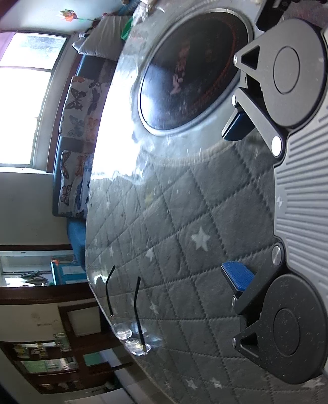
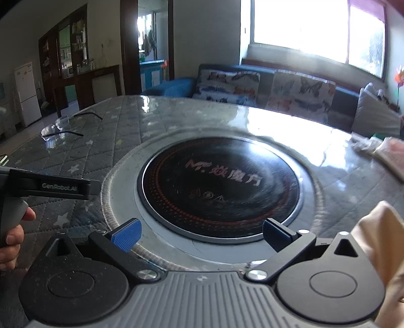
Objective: Fold clothes
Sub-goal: 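Move both tools toward the cream garment beside the cooktop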
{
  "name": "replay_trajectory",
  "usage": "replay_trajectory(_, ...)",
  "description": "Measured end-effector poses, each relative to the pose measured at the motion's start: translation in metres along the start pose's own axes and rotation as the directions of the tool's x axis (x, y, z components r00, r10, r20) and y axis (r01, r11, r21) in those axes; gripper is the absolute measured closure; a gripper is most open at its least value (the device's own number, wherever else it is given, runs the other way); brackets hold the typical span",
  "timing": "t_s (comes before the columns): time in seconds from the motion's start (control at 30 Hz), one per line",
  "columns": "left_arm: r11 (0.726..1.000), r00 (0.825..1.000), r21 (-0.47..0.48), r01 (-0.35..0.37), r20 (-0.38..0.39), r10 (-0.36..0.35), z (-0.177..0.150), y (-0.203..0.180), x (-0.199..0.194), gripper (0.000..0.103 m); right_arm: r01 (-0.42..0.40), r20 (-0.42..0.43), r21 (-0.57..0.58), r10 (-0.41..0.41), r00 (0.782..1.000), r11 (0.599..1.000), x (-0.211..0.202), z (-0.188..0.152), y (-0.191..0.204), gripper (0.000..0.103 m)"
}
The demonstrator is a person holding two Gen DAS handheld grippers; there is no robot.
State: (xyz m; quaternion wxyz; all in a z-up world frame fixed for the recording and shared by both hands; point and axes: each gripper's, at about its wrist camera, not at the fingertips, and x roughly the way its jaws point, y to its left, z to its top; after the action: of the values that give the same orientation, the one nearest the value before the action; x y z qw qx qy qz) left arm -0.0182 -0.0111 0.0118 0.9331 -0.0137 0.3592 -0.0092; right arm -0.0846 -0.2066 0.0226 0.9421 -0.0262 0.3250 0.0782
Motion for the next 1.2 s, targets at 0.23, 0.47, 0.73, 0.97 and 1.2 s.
replay_trajectory(0.23,0.998,0.998,0.029,0.056,-0.002,-0.056,-0.002,-0.016,-0.02,0.0,0.031,0.062,0.007,-0.032,0.998,0.999,-0.037,-0.006,-0.004,0.0)
replay_trajectory(0.47,0.992,0.993,0.052,0.113,-0.032,-0.112,-0.004,-0.031,-0.032,0.0,0.07,0.114,-0.018,-0.068,0.991,0.997,-0.072,-0.007,-0.005,0.0)
replay_trajectory(0.73,0.982,0.985,0.081,0.172,-0.044,-0.169,-0.004,-0.048,-0.052,0.0,0.109,0.187,-0.001,-0.107,0.977,0.994,-0.11,-0.014,-0.006,0.0)
replay_trajectory(0.97,0.974,0.979,0.104,0.203,-0.045,-0.199,-0.004,-0.062,-0.063,0.0,0.141,0.222,0.014,-0.141,0.965,0.99,-0.14,-0.023,-0.01,0.0)
replay_trajectory(1.2,0.966,0.974,0.124,0.226,-0.057,-0.22,-0.006,-0.077,-0.075,0.0,0.148,0.209,0.061,-0.158,0.965,0.987,-0.16,-0.027,-0.02,0.0)
